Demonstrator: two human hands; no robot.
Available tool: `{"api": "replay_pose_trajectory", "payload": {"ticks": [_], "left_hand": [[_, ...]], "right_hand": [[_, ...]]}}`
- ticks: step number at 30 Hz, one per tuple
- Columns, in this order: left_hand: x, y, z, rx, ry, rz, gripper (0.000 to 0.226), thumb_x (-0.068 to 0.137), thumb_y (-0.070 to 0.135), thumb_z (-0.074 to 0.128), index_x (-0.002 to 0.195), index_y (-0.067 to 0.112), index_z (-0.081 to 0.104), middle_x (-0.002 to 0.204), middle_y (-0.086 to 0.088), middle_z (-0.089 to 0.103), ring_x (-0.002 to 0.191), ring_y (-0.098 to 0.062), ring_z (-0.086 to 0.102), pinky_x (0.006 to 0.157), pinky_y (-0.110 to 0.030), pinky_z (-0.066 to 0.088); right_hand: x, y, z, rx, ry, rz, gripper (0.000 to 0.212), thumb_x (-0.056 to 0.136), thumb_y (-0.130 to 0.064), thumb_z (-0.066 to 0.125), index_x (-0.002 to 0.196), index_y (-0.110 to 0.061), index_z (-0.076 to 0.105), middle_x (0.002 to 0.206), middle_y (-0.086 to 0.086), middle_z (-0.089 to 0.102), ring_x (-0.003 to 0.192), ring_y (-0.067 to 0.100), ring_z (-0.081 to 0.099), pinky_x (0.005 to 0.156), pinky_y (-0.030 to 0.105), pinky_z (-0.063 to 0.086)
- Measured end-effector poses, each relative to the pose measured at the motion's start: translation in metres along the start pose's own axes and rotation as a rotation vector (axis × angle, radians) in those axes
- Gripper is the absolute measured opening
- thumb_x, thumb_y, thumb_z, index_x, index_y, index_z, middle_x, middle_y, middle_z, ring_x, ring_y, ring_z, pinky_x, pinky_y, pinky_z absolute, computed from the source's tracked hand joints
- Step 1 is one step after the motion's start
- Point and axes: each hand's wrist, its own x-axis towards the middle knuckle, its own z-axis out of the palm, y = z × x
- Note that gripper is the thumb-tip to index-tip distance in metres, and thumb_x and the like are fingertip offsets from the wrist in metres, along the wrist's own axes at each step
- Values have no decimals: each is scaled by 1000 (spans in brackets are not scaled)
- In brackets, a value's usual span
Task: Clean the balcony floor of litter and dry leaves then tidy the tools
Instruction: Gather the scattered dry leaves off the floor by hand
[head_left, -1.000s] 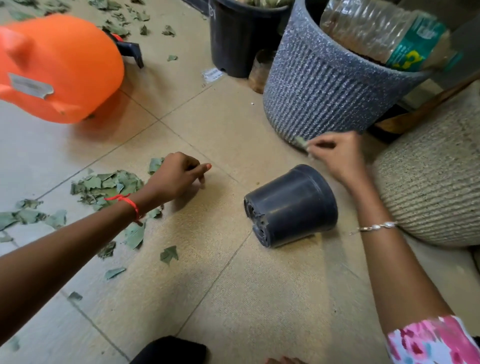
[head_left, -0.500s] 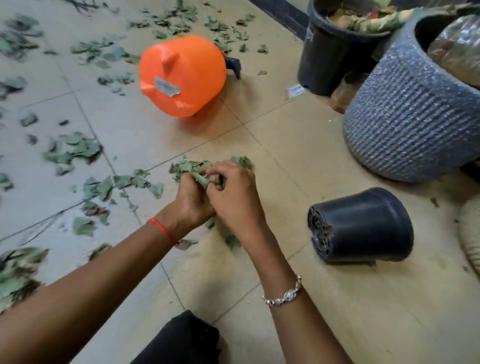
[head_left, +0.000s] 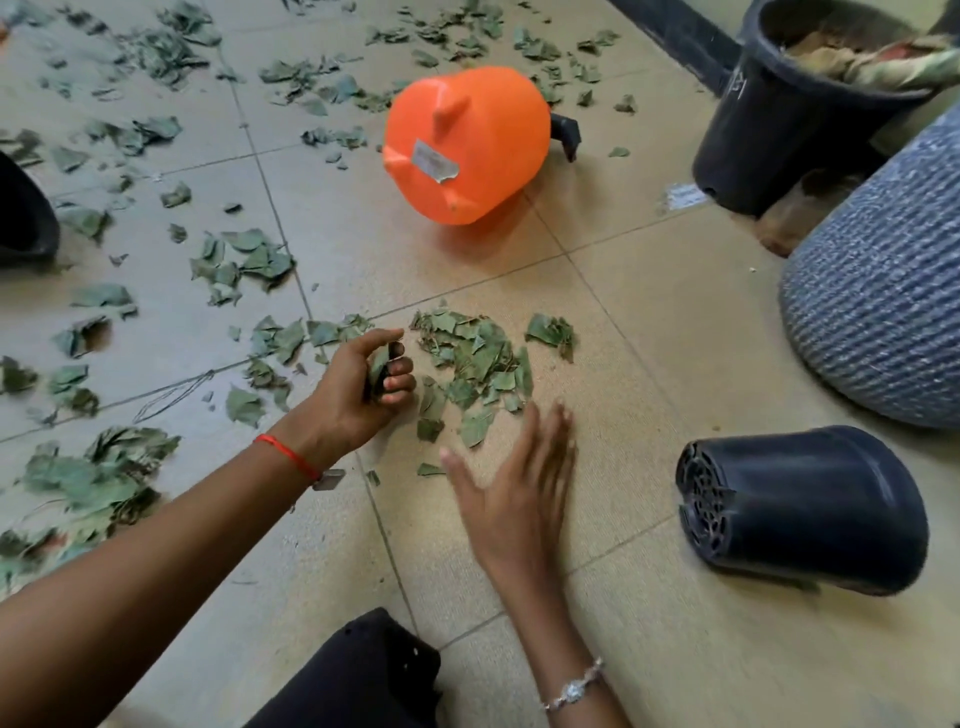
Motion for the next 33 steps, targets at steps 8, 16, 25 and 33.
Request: {"api": "replay_pose_trajectory", "payload": {"ticks": [8, 16, 25, 33], "left_hand": [[5, 4, -16, 162, 175, 266, 28, 92, 23, 52, 66, 17, 43, 45, 5, 36, 36, -6, 30, 36, -12, 22], [28, 6, -5, 586, 329, 609, 24, 85, 20, 67, 64, 13, 59, 61, -1, 54, 49, -3, 49, 46, -15, 42], [59, -3, -2, 1165, 170, 914, 17, 88, 21, 64, 82, 5, 63, 106, 3, 58, 102, -13, 54, 90, -30, 47], [56, -12, 3, 949, 44, 858, 24, 91, 27, 43, 111, 16, 50, 108, 9, 63, 105, 1, 58, 90, -17, 45]], "right_hand": [[80, -16, 19, -225, 148, -290, 107, 70, -84, 34, 150, -20, 4, 157, 13, 1, 145, 27, -5, 115, 52, -1], [133, 1, -10, -82, -63, -298, 84, 78, -80, 28, 145, -29, 28, 156, 2, 16, 144, 20, 13, 119, 41, 3], [141, -5, -5, 167, -42, -307, 55, 93, -48, 25, 137, -23, 44, 152, -4, 29, 141, 10, 22, 114, 31, 16], [121, -18, -3, 703, -40, -271, 40, 97, -26, 33, 131, -16, 51, 141, 0, 45, 131, 11, 43, 109, 34, 37]]}}
